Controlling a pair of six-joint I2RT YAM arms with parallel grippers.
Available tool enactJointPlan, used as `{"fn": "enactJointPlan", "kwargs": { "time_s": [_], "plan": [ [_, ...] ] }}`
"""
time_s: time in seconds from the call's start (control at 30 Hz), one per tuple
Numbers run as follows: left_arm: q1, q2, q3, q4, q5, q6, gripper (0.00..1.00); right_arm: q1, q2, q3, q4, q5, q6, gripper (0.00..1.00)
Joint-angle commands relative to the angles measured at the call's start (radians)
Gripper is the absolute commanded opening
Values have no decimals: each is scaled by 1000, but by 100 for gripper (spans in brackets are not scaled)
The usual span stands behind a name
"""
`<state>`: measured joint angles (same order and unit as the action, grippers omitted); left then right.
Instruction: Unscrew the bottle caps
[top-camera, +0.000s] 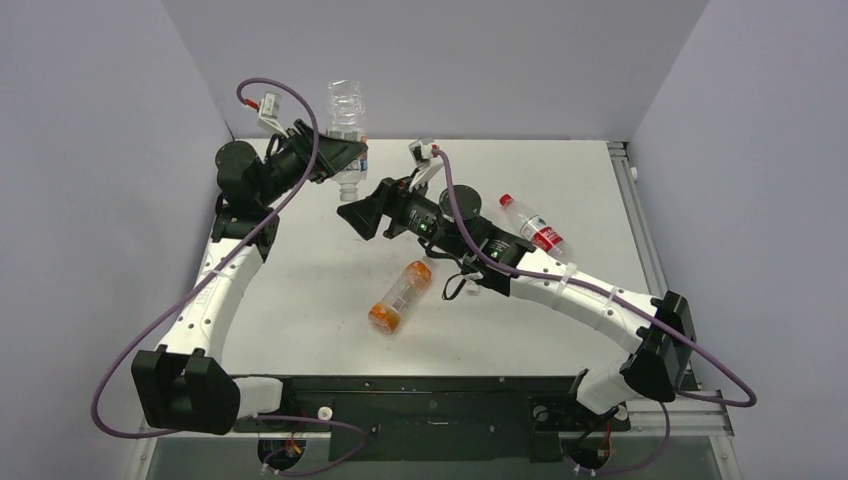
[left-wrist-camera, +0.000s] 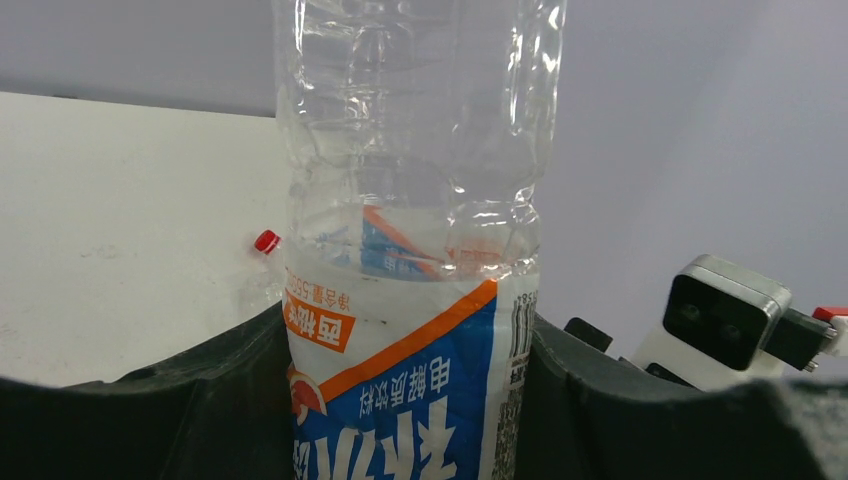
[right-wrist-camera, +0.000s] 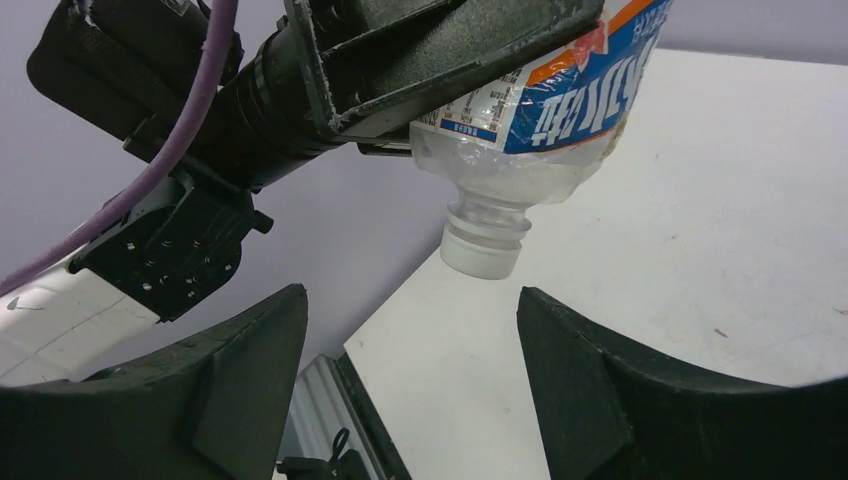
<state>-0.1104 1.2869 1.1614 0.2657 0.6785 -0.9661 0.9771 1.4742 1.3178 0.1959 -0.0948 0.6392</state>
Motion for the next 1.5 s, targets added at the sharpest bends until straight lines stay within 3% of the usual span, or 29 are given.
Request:
{"fn": "enactJointPlan", "kwargs": {
  "time_s": [0.0, 0.3, 0.63, 0.77, 0.8, 0.87, 0.9, 0.97, 1.17, 1.33, 1.4, 1.43, 1.47],
  "plan": [
    [-17, -42, -3, 7, -22, -29, 45, 7, 36, 69, 19, -67, 52, 71],
    [-35, -67, 1, 0, 4, -117, 44, -8, 56, 98, 21, -83, 82, 57],
    [-64, -91, 2, -39, 19, -157, 44, -30, 82, 132, -3, -81, 103, 54],
    [-63, -96, 9, -45, 26, -159, 46, -37, 82, 136, -12, -87, 112, 37],
    [-63, -96, 10, -46, 28, -155, 47, -40, 79, 131, -16, -88, 118, 24],
    [-57, -92, 15, -57, 35, -141, 71, -48, 63, 127, -37, -91, 122, 7],
    [-53, -91, 17, -67, 37, -133, 93, -57, 50, 126, -49, -97, 121, 2],
    [-36, -88, 25, -111, 45, -74, 98, -78, 25, 126, -92, -112, 115, 0],
    [94, -46, 56, -343, 163, 224, 97, -203, -28, 175, -340, -221, 64, 0],
    [259, -38, 102, -423, 397, 545, 97, -281, -7, 271, -615, -333, -43, 0],
    [291, -67, 134, -522, 452, 810, 97, -297, 8, 305, -685, -392, -72, 0],
    [294, -111, 145, -572, 475, 1097, 97, -301, 20, 329, -725, -405, -87, 0],
    [292, -136, 147, -701, 485, 1273, 97, -301, 26, 342, -744, -434, -94, 0]
  ]
}}
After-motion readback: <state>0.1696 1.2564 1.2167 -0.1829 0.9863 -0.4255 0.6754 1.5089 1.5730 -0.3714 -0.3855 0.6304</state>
